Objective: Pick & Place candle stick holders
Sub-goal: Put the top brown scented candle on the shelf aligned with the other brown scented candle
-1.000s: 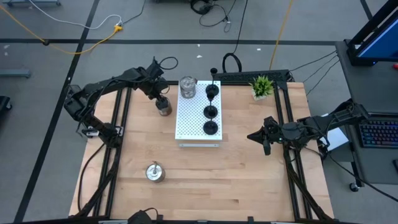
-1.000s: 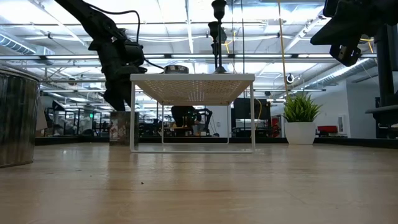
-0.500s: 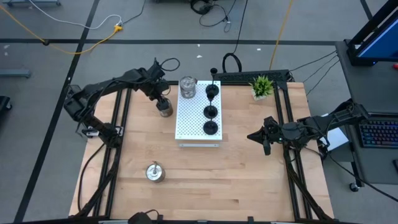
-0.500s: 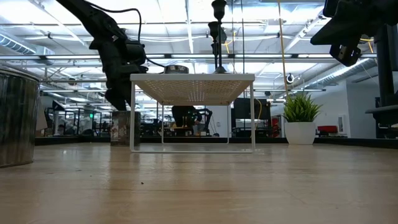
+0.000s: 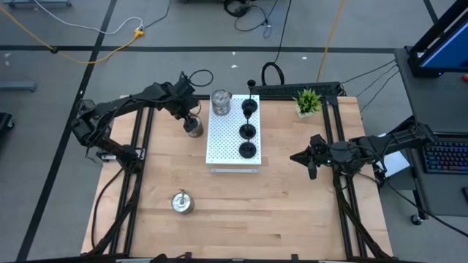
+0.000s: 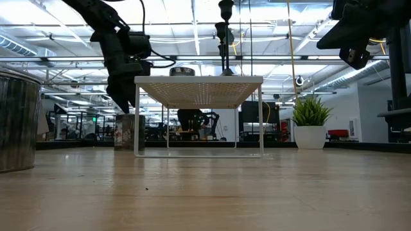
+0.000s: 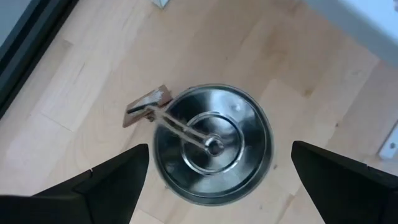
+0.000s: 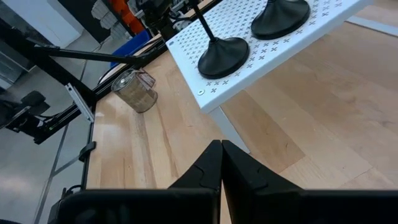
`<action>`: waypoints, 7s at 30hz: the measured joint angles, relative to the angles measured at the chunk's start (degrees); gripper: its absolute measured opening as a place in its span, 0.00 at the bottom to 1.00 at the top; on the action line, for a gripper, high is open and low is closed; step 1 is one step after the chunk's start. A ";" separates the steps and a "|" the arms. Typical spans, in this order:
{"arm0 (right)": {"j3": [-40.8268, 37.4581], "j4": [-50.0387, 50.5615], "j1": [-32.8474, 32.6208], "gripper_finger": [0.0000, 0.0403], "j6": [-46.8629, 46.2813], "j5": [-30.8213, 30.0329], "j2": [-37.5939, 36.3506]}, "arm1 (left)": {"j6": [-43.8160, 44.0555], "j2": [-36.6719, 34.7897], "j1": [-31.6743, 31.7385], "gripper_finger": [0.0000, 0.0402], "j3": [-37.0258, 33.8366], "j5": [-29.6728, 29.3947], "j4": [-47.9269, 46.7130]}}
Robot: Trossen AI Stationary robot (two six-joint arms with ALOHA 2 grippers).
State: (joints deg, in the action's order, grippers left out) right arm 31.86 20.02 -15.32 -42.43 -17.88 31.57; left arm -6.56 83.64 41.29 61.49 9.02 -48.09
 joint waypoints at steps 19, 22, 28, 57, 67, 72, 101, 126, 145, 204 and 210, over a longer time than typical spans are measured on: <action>0.00 0.00 0.27 0.00 -0.38 0.14 -0.02 | 3.71 0.02 -2.19 1.00 0.00 -7.65 0.15; 0.00 0.00 0.27 0.00 -0.40 0.14 -0.02 | 3.90 0.04 -2.59 1.00 0.00 -8.01 0.15; 0.00 -0.03 0.27 0.00 -0.42 0.16 0.00 | 4.40 0.04 -3.26 1.00 0.00 -9.03 0.21; 0.00 -0.02 0.29 0.00 -1.91 1.65 -0.01 | 4.27 9.58 -3.77 1.00 -0.04 -10.12 2.92; 0.00 -0.03 0.29 0.00 -1.91 1.65 -0.02 | 1.73 11.04 -3.57 1.00 -0.04 -9.07 2.86; 0.00 -0.03 0.27 0.00 -1.91 1.65 0.00 | 0.89 11.02 -3.23 1.00 -0.04 -9.48 1.66; 0.00 -0.03 0.29 0.00 -2.56 1.69 0.00 | -0.20 10.99 -4.08 1.00 -0.04 -18.28 2.84; 0.00 -0.03 0.27 0.00 -2.37 3.14 0.00 | -0.01 10.88 -2.68 0.89 -0.02 -14.58 4.15; 0.00 -0.03 0.27 0.00 -2.34 3.18 -0.01 | 2.02 10.34 -0.67 0.88 -0.02 -16.44 1.97; 0.00 -0.03 0.28 0.00 1.13 3.22 -0.02 | 34.35 -9.36 -30.64 0.87 26.01 -18.30 -22.25; 0.00 -0.01 0.29 0.00 1.33 4.69 0.00 | 33.21 -0.13 -33.19 0.87 32.12 -19.52 -22.40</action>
State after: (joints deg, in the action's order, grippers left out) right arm 31.86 20.01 -15.03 -41.10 -13.19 31.57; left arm 26.65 83.51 8.10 93.62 -10.50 -70.49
